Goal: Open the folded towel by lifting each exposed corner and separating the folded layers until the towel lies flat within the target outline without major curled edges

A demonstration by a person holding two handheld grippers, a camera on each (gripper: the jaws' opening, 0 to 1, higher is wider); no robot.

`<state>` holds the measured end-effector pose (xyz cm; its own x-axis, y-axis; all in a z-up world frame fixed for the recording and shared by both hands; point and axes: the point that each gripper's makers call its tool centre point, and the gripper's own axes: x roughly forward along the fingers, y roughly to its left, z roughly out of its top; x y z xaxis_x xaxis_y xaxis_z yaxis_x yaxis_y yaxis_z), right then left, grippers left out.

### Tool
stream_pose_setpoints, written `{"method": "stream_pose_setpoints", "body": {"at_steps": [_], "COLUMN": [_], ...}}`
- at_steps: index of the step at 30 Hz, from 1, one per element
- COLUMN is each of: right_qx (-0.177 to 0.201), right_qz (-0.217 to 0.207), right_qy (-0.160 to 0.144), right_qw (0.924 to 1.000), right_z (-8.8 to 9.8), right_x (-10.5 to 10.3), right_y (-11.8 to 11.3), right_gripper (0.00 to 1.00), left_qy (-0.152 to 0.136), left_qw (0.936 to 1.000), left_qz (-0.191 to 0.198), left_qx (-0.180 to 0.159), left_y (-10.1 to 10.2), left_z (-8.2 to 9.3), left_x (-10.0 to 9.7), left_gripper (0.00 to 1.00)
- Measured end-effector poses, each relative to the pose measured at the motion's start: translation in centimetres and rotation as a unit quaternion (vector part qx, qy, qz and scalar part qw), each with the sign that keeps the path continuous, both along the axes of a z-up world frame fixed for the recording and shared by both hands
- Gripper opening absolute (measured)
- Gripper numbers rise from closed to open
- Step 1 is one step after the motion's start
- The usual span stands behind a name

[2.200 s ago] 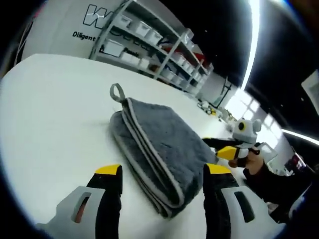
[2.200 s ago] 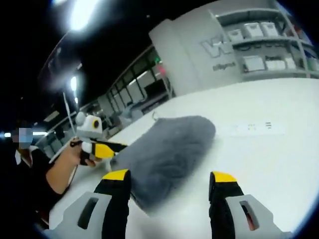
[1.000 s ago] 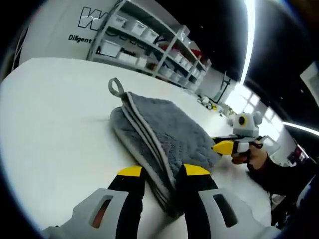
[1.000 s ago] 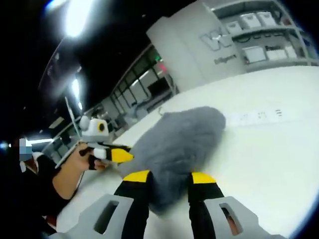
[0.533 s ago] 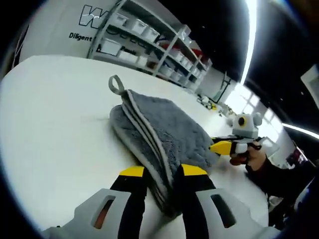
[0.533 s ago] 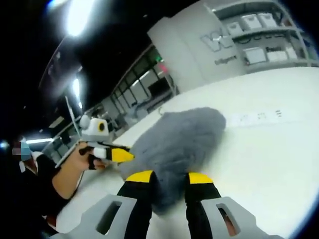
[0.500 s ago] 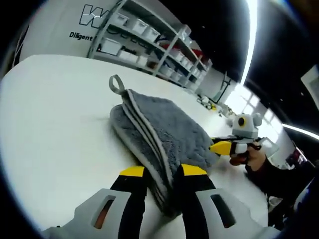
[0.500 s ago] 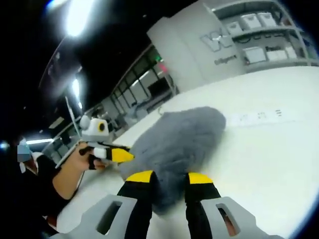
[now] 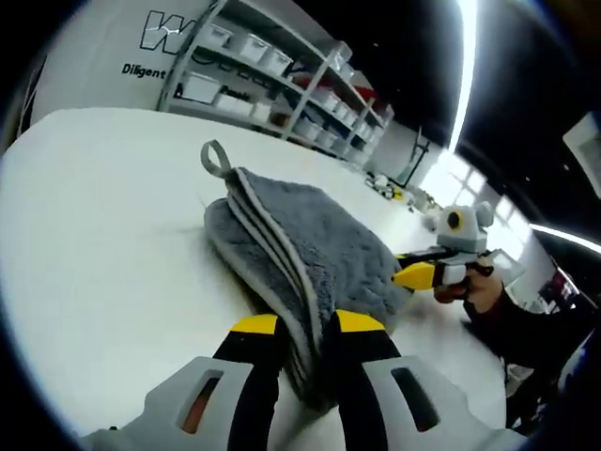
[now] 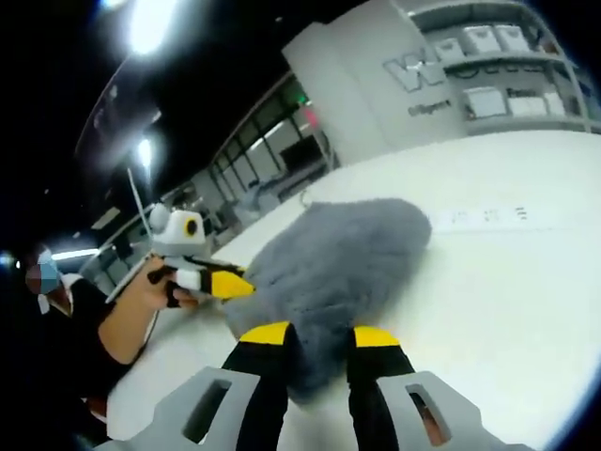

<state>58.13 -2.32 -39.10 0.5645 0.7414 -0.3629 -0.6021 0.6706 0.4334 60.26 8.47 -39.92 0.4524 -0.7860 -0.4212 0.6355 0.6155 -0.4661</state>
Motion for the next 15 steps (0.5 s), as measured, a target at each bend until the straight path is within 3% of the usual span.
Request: {"method": "stream_pose_setpoints", "body": {"at_steps": [15], "right_qx": [0.003], "right_qz": [0.008], "right_qy": [-0.008], "right_qw": [0.9999], "right_z": [0.1], "right_x": [-1.6], "right_y": [-0.3], "right_gripper": [0.19], "left_qy": [0.007], "left_qw": [1.0000], "left_qz": [0.006], "left_qx": [-0.001], "left_y": [0.3], "left_z": [0.0], "left_x": [-1.8], "left_gripper": [0.19]}}
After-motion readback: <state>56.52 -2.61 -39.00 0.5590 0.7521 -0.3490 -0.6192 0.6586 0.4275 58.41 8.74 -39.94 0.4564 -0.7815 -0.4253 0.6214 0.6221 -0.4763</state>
